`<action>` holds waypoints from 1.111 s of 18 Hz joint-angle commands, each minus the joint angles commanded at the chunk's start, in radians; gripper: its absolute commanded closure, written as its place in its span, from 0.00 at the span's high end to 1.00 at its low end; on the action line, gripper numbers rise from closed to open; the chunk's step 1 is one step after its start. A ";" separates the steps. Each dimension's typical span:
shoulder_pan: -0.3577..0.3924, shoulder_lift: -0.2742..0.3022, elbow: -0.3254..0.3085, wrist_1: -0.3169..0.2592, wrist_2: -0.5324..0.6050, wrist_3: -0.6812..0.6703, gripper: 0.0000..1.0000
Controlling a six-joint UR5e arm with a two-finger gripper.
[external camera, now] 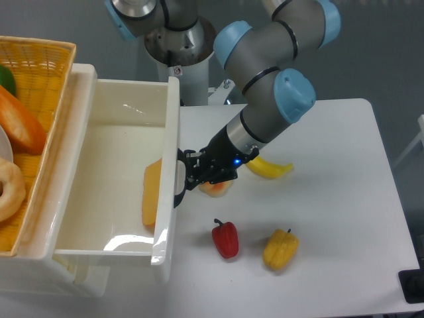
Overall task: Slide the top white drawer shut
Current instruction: 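Push the drawer front with the gripper into the cabinet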
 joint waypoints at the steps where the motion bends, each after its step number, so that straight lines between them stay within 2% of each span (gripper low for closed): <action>1: -0.005 0.002 0.000 0.000 -0.003 0.000 0.10; 20: -0.129 -0.006 -0.011 0.005 -0.012 -0.020 0.10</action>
